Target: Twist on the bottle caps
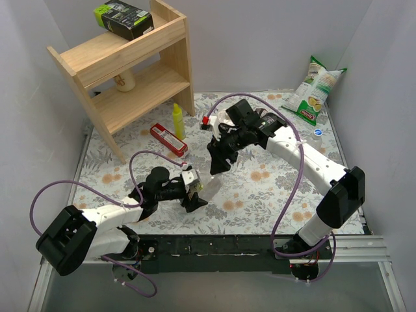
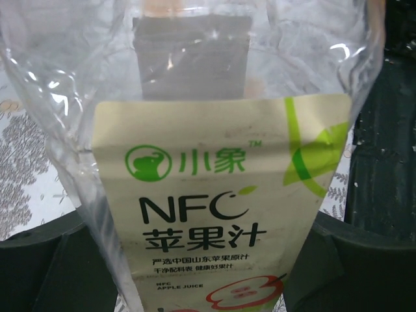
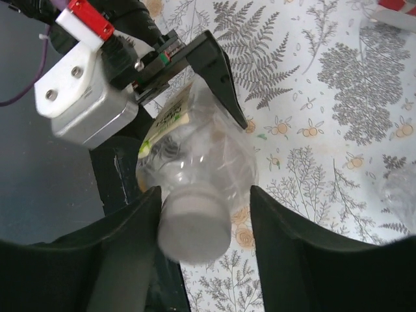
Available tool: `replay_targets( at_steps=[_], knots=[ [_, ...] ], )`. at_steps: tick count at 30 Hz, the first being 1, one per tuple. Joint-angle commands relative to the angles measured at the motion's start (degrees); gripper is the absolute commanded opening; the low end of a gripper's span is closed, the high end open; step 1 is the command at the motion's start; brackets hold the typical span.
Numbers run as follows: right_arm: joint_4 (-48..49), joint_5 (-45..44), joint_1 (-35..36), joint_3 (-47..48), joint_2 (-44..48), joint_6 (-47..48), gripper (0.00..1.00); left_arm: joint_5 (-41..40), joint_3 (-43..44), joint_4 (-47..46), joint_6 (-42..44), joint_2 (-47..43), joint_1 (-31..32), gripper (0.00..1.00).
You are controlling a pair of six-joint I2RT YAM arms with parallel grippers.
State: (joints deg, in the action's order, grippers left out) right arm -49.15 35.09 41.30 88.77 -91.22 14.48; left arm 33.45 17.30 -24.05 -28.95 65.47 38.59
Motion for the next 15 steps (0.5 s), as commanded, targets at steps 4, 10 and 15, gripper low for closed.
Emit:
replay_targets(
  at_steps=[4, 10, 15],
  knots=[
    [1.69, -2.83, 1.68, 3.16, -1.51, 2.13, 0.71, 6.36, 0.37, -3.99, 2.67, -0.79, 1.31, 0.00],
    [0.72, -1.17, 1.68, 2.81, -0.54, 2.04, 0.89, 6.01, -0.25, -4.95, 2.32, -0.52, 1.31, 0.00],
    [1.77, -0.91, 0.89, 9.72, -1.76, 1.43, 0.92, 6.36, 0.10, -3.11, 3.11, -0.61, 1.31, 0.00]
  ],
)
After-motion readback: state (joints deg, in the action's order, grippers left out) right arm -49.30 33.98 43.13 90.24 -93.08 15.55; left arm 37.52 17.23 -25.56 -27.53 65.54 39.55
